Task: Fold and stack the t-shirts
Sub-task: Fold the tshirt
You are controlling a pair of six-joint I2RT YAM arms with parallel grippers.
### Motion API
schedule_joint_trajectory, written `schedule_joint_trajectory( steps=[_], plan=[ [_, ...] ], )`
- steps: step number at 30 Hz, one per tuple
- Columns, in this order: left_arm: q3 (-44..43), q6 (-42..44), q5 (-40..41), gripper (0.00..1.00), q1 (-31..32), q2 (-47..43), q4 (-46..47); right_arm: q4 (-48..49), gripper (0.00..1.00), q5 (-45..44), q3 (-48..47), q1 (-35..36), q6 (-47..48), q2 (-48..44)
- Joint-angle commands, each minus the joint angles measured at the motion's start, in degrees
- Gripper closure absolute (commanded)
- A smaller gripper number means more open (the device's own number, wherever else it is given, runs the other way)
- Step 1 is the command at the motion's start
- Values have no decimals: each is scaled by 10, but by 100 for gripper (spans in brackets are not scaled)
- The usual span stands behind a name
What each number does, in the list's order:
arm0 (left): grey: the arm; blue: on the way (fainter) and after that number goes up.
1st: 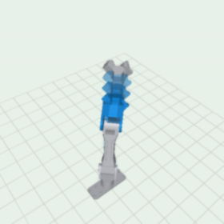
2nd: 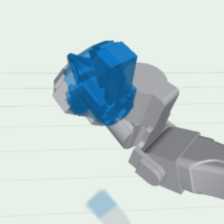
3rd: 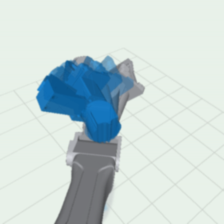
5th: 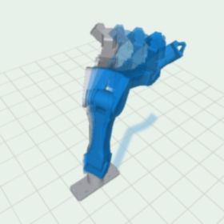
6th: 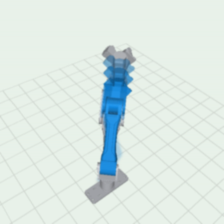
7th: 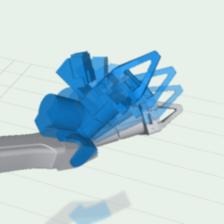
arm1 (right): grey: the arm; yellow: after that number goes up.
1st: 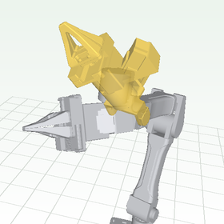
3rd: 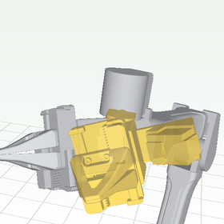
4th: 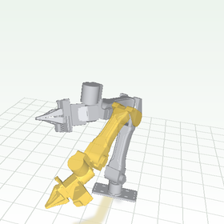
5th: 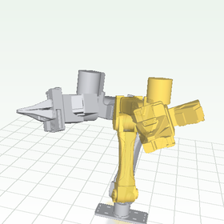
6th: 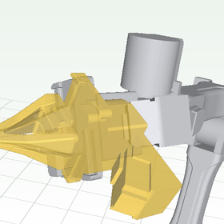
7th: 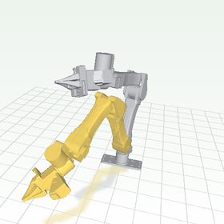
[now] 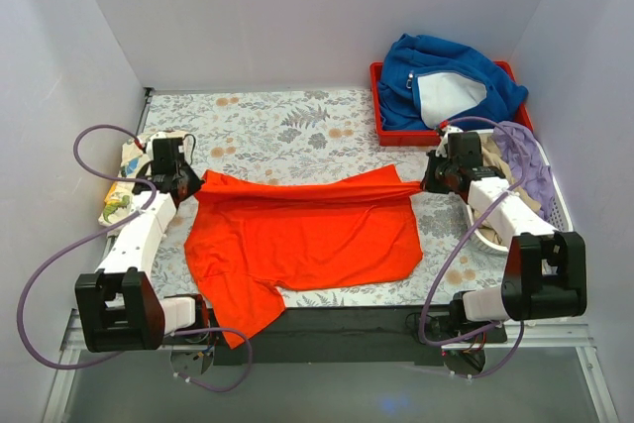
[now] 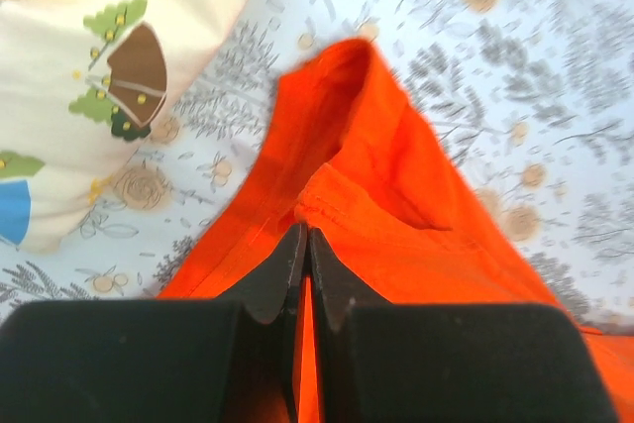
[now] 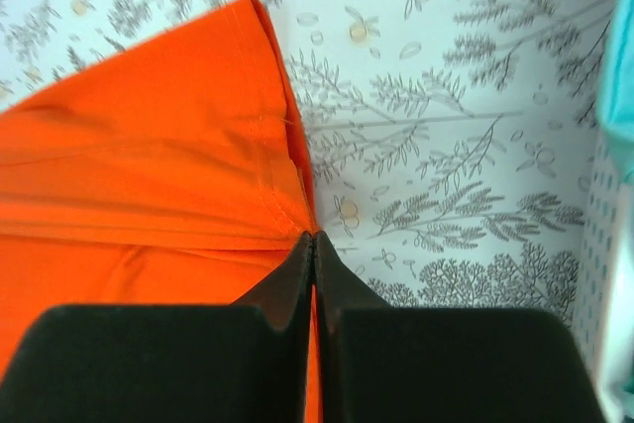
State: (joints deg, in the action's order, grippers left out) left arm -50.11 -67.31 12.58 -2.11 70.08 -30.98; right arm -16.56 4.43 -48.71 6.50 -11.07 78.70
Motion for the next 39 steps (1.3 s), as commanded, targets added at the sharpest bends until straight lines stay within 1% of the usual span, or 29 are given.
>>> schedule_joint_trajectory(
  steps=[1, 3, 5, 8, 12, 16, 18, 19, 22, 26, 27, 28, 29, 31, 33, 35, 37, 39],
  plan=[
    [-53, 8, -2, 100, -4, -16, -1, 17, 99, -18, -42, 0, -4, -10],
    [-61, 3, -15, 100, -4, -39, 0, 28, 99, -18, -42, 0, -1, -19],
    [-64, 16, -35, 100, -4, -57, 26, 31, 99, -29, -58, 0, 3, -24],
    [-91, 19, -35, 100, -4, -55, 42, 34, 99, -31, -83, 0, 7, -10],
    [-138, 40, -33, 100, -4, 5, 50, 30, 99, -33, -145, 0, 7, 48],
    [-187, 47, -32, 100, -8, 107, 57, 31, 99, -24, -187, -1, 5, 96],
    [-211, 46, -51, 100, -9, 135, 72, 31, 99, -10, -201, 0, 4, 123],
    [-222, 46, -59, 100, -9, 164, 74, 32, 99, -5, -209, -1, 3, 131],
    [-246, 47, -83, 100, -8, 201, 93, 31, 99, 9, -217, 0, 5, 156],
    [-276, 60, -122, 100, -9, 252, 115, 30, 99, 21, -205, 0, 8, 171],
    [-278, 65, -149, 100, -9, 255, 136, 31, 99, 29, -199, 0, 8, 167],
    [-281, 71, -159, 100, -9, 260, 148, 31, 99, 30, -194, 0, 7, 163],
    [-295, 75, -167, 100, -9, 263, 158, 35, 99, 31, -182, 0, 7, 160],
    [-320, 86, -211, 100, -9, 281, 180, 35, 99, 28, -172, 0, 7, 147],
    [-369, 91, -236, 99, -9, 308, 186, 38, 99, 30, -157, 0, 8, 137],
    [-411, 92, -283, 98, -9, 325, 188, 39, 99, 30, -148, 0, 9, 132],
    [-429, 93, -336, 98, -9, 342, 183, 40, 99, 33, -138, 0, 9, 124],
    [-417, 87, -345, 97, -6, 338, 184, 40, 99, 42, -131, 1, 10, 118]
  ],
)
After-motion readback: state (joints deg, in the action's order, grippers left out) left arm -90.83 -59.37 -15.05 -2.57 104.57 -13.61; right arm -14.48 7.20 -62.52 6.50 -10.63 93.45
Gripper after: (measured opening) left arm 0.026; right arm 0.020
